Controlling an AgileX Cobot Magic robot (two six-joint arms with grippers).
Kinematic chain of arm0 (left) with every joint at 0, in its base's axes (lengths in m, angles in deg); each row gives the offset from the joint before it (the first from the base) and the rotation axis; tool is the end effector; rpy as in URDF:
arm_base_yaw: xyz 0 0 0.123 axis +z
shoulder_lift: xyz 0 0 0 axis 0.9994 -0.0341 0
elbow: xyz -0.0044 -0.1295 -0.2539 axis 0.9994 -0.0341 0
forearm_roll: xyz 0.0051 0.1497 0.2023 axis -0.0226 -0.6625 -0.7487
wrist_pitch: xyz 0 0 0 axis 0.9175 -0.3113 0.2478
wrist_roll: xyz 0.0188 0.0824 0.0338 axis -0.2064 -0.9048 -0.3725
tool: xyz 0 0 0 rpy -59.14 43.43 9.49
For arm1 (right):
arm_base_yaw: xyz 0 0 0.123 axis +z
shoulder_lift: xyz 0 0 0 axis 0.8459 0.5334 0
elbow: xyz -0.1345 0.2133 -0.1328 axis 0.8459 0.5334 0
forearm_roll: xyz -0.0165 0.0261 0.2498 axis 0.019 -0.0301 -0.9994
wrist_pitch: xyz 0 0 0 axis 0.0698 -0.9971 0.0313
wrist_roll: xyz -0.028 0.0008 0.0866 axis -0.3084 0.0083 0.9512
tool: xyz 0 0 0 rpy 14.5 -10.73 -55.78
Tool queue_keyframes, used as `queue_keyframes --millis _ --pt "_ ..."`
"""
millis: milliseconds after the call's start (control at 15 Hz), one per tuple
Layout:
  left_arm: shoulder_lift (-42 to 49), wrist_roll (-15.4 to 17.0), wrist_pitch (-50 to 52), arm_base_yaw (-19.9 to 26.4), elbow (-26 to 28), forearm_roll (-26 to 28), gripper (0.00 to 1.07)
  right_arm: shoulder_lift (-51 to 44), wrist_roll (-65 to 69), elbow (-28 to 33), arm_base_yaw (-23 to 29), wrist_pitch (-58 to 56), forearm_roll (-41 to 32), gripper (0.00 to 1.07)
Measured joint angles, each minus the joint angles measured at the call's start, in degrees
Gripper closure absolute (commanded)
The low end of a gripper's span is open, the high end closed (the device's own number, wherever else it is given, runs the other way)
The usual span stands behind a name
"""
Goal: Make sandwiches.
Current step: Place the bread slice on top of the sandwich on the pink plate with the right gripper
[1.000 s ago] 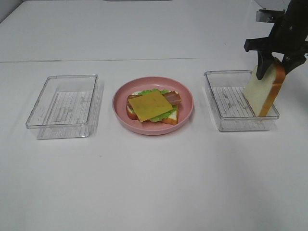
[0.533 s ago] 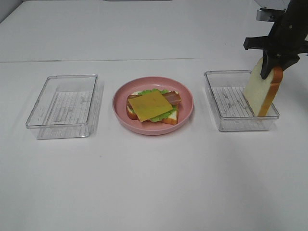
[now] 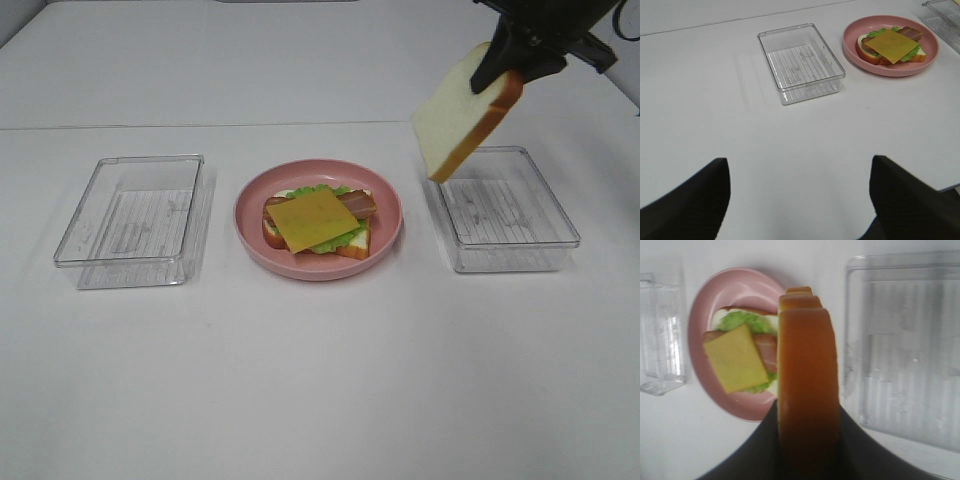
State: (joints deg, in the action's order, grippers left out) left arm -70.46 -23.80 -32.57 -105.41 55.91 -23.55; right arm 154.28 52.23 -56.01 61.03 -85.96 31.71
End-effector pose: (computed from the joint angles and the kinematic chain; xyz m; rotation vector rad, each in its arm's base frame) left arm -0.0046 0.0038 0.2775 0.2552 2.0244 -0.1886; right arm 0.4424 0.0679 0.2701 -0.0594 2.7867 0.7220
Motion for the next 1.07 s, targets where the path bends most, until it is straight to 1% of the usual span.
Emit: queue_keyframes --millis 67,133,200,467,667,867,1000,1067 --pt "0.0 0.0 0.0 0.0 0.0 0.0 0.32 0.06 -0.97 0.0 1.66 0.06 -1.95 1.07" --pt "0.0 0.0 0.0 0.0 0.0 0.0 0.32 0.8 -1.6 0.0 5.79 1.09 -6.07 1.07" --pt "0.0 0.0 0.0 0.0 0.0 0.0 0.32 1.26 -1.6 0.0 6.93 2.06 -7.28 1.07" --pt "0.0 0.0 0.0 0.0 0.0 0.0 0.32 6.02 -3.27 0.0 12.83 6.82 -16.39 1.07" --pt "0.0 0.0 0.0 0.0 0.0 0.0 0.32 10.03 -6.36 0.0 13.64 8.94 -27.39 1.07" --pt "0.0 0.0 0.0 0.0 0.0 0.0 0.32 10.54 -7.51 0.06 13.64 9.57 -29.79 1.07" --pt "0.0 0.0 0.0 0.0 0.0 0.0 0.32 10.6 -7.56 1.6 13.64 11.4 -30.65 1.07" --pt "0.0 0.0 0.0 0.0 0.0 0.0 0.32 9.91 -7.79 4.24 13.64 13.29 -31.0 1.07"
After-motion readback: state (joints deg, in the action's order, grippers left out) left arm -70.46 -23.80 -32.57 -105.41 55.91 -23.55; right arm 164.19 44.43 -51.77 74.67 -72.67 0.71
